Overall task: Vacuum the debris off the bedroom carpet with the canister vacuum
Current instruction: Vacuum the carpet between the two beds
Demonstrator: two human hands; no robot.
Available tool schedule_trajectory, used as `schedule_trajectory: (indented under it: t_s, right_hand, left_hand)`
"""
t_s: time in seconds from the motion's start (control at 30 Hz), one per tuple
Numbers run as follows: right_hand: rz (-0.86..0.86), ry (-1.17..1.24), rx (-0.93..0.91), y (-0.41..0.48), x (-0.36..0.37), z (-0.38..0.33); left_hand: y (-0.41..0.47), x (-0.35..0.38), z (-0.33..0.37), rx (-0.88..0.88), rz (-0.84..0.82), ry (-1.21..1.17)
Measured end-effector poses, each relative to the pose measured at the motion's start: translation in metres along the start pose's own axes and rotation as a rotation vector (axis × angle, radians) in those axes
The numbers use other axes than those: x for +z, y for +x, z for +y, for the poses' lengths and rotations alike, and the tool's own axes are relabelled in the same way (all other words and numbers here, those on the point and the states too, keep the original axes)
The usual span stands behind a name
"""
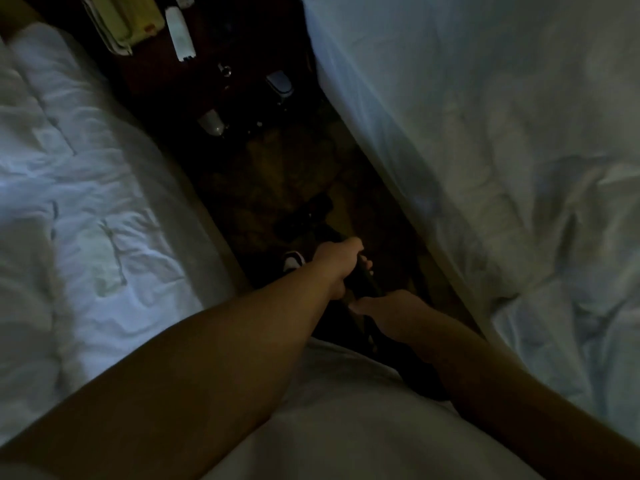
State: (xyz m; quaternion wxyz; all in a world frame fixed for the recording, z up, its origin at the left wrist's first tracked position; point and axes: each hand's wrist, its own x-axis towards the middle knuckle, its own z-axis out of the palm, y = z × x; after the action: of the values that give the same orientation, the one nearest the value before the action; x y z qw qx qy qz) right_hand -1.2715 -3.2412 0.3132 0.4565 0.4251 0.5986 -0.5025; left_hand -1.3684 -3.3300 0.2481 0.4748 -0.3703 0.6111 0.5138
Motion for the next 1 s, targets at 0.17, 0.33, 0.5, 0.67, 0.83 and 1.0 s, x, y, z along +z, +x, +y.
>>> schedule_trajectory:
  t_s: [0.17, 0.33, 0.5, 0.67, 0.83, 1.0]
  right_hand:
    - [0.000, -0.080, 0.006, -0.039, -0.043, 0.063]
    - [0.023, -0.208, -0.020, -0.058, -0.069, 0.093]
    - [0.106, -0.280, -0.101, -0.063, -0.080, 0.099]
    - [0.095, -0.322, -0.107, -0.054, -0.074, 0.090]
    - [0.072, -0.217, -0.138, -0.032, -0.044, 0.033]
    - [0.026, -0.157, -0.205, 0.004, 0.008, -0.038]
  left_hand:
    - [-0.034, 0.056, -0.059, -0.024, -0.013, -0.066]
    - [-0.055, 0.084, -0.088, -0.046, -0.026, -0.108]
    - [-0.060, 0.090, -0.093, 0.006, -0.002, -0.158]
    - [-0.059, 0.075, -0.082, 0.056, -0.003, -0.215]
    - [-0.044, 0.028, -0.032, 0.084, 0.035, -0.229]
    - [-0.011, -0.045, 0.022, 0.094, 0.048, -0.217]
